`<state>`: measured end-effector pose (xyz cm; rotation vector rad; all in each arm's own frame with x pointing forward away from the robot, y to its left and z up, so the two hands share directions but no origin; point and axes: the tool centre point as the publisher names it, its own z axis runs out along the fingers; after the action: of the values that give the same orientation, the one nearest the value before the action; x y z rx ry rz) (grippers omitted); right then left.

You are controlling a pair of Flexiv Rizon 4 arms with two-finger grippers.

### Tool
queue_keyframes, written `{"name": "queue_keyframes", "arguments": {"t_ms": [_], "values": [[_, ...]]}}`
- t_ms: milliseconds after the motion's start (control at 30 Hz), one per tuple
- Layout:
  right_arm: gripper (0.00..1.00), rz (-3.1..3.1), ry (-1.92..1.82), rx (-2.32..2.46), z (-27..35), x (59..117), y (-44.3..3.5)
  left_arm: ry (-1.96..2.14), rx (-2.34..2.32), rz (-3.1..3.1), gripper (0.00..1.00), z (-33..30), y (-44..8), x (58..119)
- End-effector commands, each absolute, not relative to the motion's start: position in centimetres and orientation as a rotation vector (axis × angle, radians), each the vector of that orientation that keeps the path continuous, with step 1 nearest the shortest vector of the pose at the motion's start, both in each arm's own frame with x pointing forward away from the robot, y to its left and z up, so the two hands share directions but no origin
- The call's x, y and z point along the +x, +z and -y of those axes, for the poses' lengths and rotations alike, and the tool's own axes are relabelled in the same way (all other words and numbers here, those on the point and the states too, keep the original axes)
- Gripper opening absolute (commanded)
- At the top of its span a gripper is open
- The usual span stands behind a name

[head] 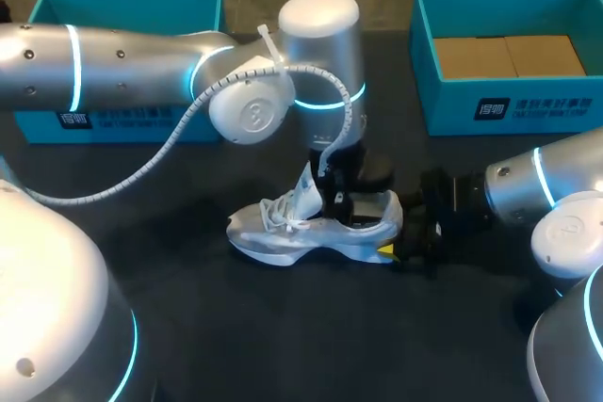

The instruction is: Take the shoe out of the shoebox, open the shoe tongue, remove and reinsert the insole, then place the shoe into the shoebox

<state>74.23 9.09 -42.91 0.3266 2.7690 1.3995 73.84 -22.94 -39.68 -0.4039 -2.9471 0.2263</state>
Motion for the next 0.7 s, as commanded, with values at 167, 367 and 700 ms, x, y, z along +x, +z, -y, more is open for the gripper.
{"name": "queue_keyframes", "arguments": {"t_ms": [167,367,700], "values": [[0.00,-2.770,1.395,0.328,-9.35,74.14,-43.22,0.247,-0.399,2.950,0.00,22.03,-39.14,73.74],[0.00,-2.770,1.395,0.328,-9.35,74.14,-43.22,0.271,-0.390,2.948,0.00,22.06,-39.01,73.48],[0.00,-2.770,1.395,0.328,-9.35,74.14,-43.22,0.315,-0.382,2.939,0.00,21.93,-38.62,73.07]]}}
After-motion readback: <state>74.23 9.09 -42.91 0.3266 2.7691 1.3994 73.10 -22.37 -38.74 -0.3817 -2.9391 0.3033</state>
